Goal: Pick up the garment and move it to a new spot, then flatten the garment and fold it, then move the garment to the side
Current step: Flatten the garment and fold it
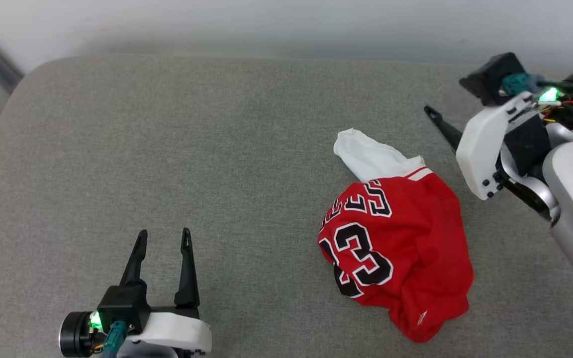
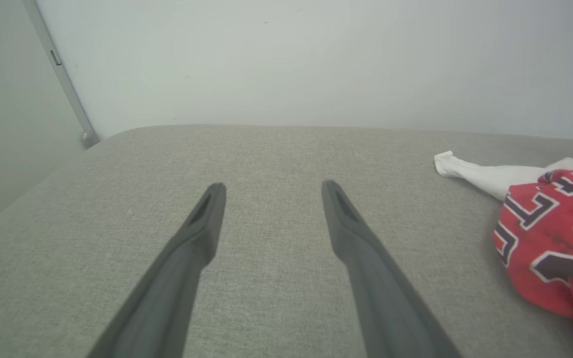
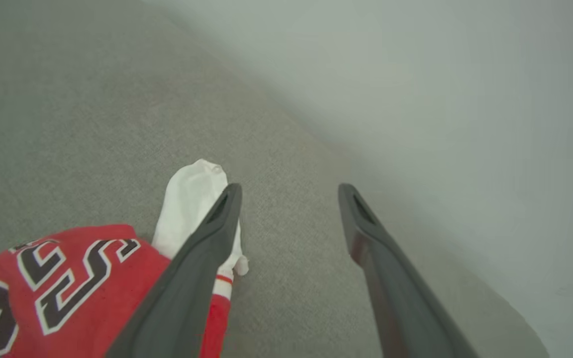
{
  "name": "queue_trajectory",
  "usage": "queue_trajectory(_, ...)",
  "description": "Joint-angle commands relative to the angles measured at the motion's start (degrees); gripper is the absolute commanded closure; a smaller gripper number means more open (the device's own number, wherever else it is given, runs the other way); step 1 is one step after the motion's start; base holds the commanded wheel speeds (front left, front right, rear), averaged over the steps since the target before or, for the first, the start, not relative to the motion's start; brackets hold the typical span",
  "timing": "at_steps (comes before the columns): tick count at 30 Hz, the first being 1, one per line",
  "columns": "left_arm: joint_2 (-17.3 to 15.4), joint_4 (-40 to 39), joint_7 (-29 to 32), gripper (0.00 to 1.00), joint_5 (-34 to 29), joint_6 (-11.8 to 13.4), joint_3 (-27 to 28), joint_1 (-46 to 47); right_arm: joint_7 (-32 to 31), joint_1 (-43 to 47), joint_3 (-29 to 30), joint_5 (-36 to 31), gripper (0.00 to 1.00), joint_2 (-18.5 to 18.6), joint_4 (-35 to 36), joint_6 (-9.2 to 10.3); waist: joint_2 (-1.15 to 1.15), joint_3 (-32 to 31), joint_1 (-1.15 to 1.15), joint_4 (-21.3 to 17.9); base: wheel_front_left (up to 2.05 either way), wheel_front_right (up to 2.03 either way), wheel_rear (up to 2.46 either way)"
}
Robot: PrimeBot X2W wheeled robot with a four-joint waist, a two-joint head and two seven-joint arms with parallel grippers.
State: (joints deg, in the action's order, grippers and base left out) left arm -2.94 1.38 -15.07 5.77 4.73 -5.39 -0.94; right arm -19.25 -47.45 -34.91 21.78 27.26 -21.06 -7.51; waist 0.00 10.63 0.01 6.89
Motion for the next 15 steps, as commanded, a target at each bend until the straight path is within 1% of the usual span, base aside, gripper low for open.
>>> queue_trajectory(1,0.08,-0.28,-0.15,0.00,0.31,0.35,-0.31,1.01,-4.28,-2.38,-3.29,3.49,0.00,1.63,-0.30,0.04,0.00,1.64,-0.01,0.97,0.00,0.00,0.00)
queue_trajectory(2,0.08,-0.28,-0.15,0.00,0.31,0.35,-0.31,1.01,-4.28,-2.38,-3.29,3.49,0.00,1.63,-0.30,0.04,0.00,1.64,-0.01,0.97,0.00,0.00,0.00)
queue_trajectory(3,0.08,-0.54,-0.15,0.00,0.68,0.46,-0.77,1.86,-11.55,-5.77,-8.94,8.78,0.00,3.96,-0.09,0.04,0.00,2.96,-0.01,1.54,0.00,0.00,0.00)
queue_trajectory(5,0.09,-0.75,-0.15,0.00,1.21,0.73,-1.29,2.87,-17.58,-9.27,-13.34,13.45,0.00,5.95,0.26,0.04,0.00,4.50,-0.01,2.23,0.00,0.00,0.00)
queue_trajectory(8,0.08,-1.02,-0.15,0.00,1.84,0.79,-2.24,4.74,-24.11,-13.64,-18.22,18.92,0.00,7.75,-0.24,0.04,0.00,7.10,-0.01,3.39,0.00,0.00,0.00)
queue_trajectory(11,0.08,-1.08,-0.15,0.00,2.58,0.87,-3.05,6.61,-28.40,-17.40,-21.83,22.26,0.00,8.13,-1.66,0.04,0.00,9.59,-0.01,4.47,0.00,0.00,0.00)
queue_trajectory(15,0.09,-1.18,-0.15,0.00,3.30,1.25,-3.89,8.49,-30.56,-20.40,-26.76,24.11,0.00,7.02,-4.23,0.04,0.00,12.24,-0.01,5.52,0.00,0.00,0.00)
